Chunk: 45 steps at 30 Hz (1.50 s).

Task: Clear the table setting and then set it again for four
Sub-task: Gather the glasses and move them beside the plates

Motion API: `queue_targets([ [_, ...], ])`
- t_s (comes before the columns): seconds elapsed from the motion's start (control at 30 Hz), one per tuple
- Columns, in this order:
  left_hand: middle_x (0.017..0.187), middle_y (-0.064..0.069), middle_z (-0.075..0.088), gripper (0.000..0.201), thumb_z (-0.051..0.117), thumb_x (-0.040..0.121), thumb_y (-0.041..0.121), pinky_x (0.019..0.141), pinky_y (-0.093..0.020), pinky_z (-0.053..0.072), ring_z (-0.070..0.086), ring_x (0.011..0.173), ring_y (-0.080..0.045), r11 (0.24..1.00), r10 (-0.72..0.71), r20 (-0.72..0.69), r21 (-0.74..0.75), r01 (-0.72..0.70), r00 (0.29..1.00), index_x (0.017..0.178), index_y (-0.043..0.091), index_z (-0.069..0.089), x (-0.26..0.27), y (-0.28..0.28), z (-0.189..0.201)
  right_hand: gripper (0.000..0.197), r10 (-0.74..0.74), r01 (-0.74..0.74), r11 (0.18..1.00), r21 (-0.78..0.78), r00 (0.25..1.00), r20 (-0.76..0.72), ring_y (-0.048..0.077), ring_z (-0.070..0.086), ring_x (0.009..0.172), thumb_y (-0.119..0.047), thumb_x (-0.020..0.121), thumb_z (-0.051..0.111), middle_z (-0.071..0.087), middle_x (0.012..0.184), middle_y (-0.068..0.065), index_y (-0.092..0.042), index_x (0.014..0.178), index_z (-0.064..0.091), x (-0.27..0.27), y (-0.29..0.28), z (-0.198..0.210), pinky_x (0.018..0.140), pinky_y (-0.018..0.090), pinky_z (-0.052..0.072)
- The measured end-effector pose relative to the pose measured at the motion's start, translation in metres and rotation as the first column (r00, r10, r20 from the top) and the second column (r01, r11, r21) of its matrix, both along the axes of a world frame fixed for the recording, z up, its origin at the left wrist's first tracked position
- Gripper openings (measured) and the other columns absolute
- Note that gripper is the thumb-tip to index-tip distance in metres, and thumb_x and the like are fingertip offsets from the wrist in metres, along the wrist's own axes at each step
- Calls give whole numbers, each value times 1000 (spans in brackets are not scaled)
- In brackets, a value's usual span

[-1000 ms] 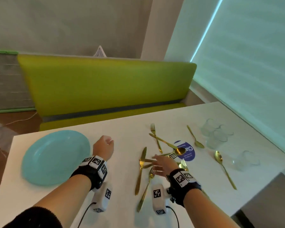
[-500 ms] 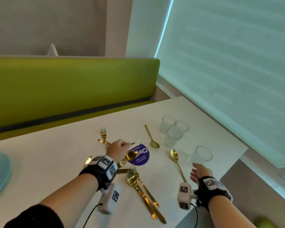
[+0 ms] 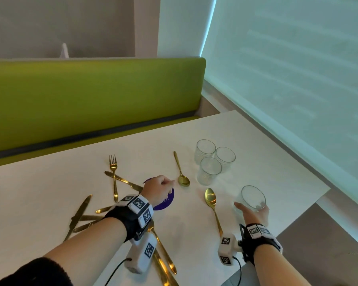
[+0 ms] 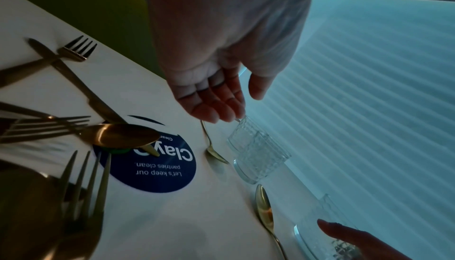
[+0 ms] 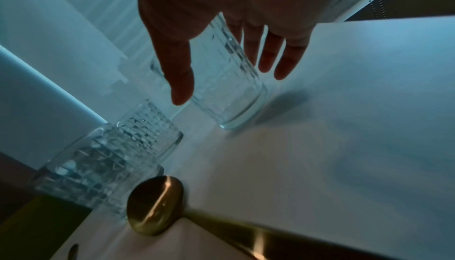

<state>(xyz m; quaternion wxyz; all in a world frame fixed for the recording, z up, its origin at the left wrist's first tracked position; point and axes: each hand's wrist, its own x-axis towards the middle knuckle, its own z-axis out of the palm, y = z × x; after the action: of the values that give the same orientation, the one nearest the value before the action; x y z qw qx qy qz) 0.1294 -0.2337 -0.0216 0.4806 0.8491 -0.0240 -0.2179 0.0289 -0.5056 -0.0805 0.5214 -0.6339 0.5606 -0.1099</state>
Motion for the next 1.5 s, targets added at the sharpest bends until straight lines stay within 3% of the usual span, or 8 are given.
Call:
queue_targets([
  [0.23,77,11,59,19,51,93,37,72,-20,47,55,73,-7,1000,-5,-10,-2,5,1000,94,18,56,6,-7,-3,83,-10,11,991,-132,1000,4,34,46,121,-28,61,85,48,130,13,-26,132,40,9,-2,-11,103,44,39],
  [0.4,93,3,64,19,59,87,40,88,-28,49,59,89,-14,999,-45,-30,18,46,999,93,21,59,7,-18,-5,76,5,0,985,-173,1000,30,37,45,121,-29,66,82,45,129,19,-24,130,42,16,2,-1,102,44,38],
  [0.53,106,6,57,43,71,79,35,74,-14,42,53,93,-8,985,-167,-48,-43,165,985,116,21,56,3,-33,-1,70,177,-127,949,-289,972,154,29,51,114,-28,64,84,56,112,2,-21,122,46,28,17,14,95,37,40],
  [0.73,146,0,39,93,81,69,28,106,-29,40,42,132,-15,951,-290,97,-78,298,952,145,24,28,-2,-52,0,75,514,-411,838,-359,815,267,18,58,100,-38,44,84,61,99,-6,-25,111,54,48,62,47,88,35,49],
  [0.87,131,8,53,95,86,62,26,98,-25,46,53,119,-11,956,-217,162,-165,243,963,141,24,33,-1,-51,1,79,619,-531,781,-327,725,301,15,61,89,-51,32,73,62,95,-6,-26,104,54,55,86,56,79,27,50],
  [1.07,117,4,65,79,89,55,28,91,-28,54,63,102,-11,975,-88,75,-197,101,993,121,26,46,2,-34,-5,97,710,-682,703,-201,659,246,18,61,102,-58,32,75,65,106,-2,-20,119,58,62,97,49,94,35,49],
  [1.3,119,4,57,81,84,61,37,92,-34,51,55,110,-19,994,100,39,-44,-99,994,128,22,42,12,10,-11,61,369,-352,921,-168,926,85,20,60,92,-32,67,83,66,98,2,-11,117,55,68,52,29,81,26,41],
  [1.5,117,4,57,76,84,63,32,70,-20,48,53,103,-13,973,222,46,-73,-218,974,126,20,43,21,44,-14,99,390,-398,903,-159,917,-82,28,39,132,-35,61,86,49,138,10,-15,141,33,94,45,-1,108,39,35],
])
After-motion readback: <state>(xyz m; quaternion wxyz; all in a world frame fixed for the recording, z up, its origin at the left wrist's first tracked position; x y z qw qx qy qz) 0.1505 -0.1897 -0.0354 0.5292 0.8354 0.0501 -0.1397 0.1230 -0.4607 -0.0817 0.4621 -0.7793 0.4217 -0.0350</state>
